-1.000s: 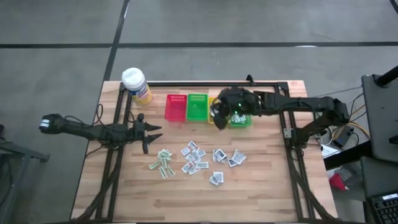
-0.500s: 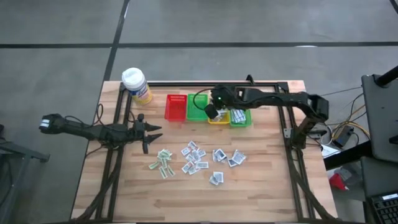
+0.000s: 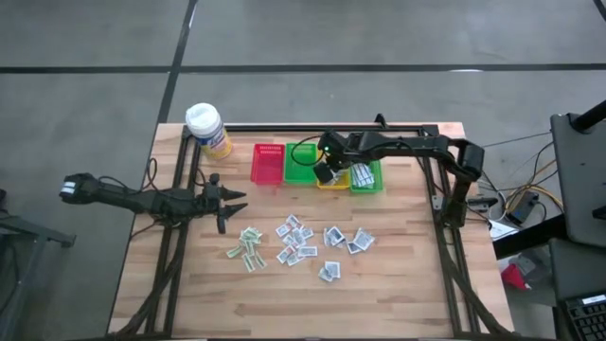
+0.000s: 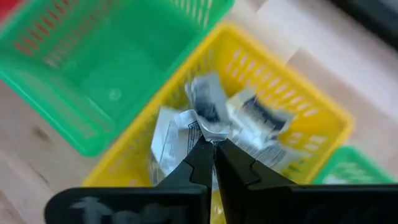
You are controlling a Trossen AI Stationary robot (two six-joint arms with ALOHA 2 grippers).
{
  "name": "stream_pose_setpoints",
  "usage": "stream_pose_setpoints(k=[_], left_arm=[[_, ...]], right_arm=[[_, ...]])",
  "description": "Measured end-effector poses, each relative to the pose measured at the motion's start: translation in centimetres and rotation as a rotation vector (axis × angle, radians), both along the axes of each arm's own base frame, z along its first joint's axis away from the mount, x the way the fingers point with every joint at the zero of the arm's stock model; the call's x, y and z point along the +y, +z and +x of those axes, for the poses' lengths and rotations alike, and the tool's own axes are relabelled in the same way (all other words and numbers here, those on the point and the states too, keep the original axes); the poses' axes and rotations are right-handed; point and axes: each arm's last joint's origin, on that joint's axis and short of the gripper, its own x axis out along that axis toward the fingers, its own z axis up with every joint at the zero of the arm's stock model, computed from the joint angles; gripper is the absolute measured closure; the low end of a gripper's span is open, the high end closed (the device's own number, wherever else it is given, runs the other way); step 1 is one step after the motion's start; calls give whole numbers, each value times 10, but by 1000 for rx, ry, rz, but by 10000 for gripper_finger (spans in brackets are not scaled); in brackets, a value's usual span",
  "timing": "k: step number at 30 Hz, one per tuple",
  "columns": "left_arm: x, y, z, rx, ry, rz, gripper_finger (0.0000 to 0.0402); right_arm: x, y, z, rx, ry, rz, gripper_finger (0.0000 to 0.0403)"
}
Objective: Pick & Place First Aid Supplies
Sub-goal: Put the blue alcohol pad into the yellow bin
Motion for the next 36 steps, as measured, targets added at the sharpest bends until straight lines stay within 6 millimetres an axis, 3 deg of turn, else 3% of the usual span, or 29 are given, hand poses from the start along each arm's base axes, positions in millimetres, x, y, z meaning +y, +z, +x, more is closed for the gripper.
stream_pose_setpoints(k=[4, 14, 27, 36], left_arm=[[0, 0, 0, -1, 0, 0, 243], [0, 0, 0, -2, 0, 1, 243], [0, 0, 0, -1, -1, 2, 243], [0, 0, 0, 0, -1, 2, 243]], right_arm=[[0, -13, 1, 50, 2, 30, 394], [-1, -13, 2, 54, 13, 19, 389], [0, -12, 2, 75, 57, 13, 274], [5, 16, -1, 128, 65, 46, 243]])
